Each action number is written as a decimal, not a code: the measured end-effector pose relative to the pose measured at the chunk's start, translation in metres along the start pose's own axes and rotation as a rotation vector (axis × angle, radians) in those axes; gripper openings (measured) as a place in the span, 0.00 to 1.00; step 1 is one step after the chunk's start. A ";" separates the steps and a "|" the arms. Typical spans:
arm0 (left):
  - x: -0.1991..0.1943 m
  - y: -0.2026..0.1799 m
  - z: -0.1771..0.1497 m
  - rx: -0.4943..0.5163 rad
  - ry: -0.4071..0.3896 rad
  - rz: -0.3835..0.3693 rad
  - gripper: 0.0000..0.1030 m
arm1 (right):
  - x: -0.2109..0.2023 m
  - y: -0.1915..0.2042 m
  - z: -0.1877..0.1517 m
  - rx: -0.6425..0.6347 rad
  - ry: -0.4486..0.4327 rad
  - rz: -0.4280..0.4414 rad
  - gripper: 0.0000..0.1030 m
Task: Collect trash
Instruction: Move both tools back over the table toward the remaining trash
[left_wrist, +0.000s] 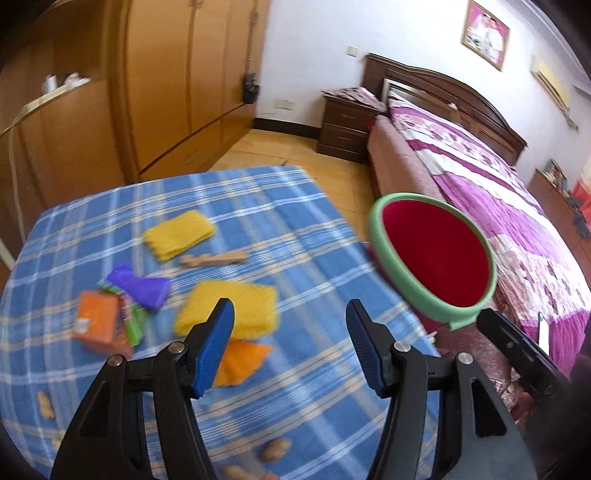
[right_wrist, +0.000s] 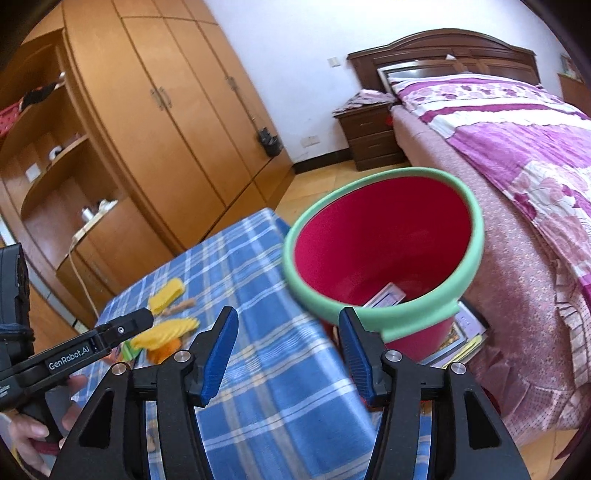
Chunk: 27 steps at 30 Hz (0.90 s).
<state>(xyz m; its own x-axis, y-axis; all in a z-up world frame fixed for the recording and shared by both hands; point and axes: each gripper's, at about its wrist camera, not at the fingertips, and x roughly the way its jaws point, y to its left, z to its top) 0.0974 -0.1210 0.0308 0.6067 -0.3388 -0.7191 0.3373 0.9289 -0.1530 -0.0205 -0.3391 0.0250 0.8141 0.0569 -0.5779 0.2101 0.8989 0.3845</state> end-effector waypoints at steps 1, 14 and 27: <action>-0.001 0.007 -0.001 -0.012 -0.001 0.011 0.61 | 0.001 0.004 -0.002 -0.006 0.005 0.003 0.57; -0.011 0.099 -0.021 -0.162 -0.016 0.161 0.61 | 0.017 0.041 -0.017 -0.065 0.074 0.003 0.57; 0.017 0.140 -0.029 -0.214 0.030 0.196 0.61 | 0.034 0.062 -0.027 -0.111 0.141 -0.005 0.57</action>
<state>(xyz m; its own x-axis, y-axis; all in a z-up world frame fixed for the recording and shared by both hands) 0.1345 0.0075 -0.0227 0.6225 -0.1476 -0.7686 0.0540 0.9878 -0.1459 0.0057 -0.2699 0.0095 0.7274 0.1062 -0.6779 0.1464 0.9412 0.3045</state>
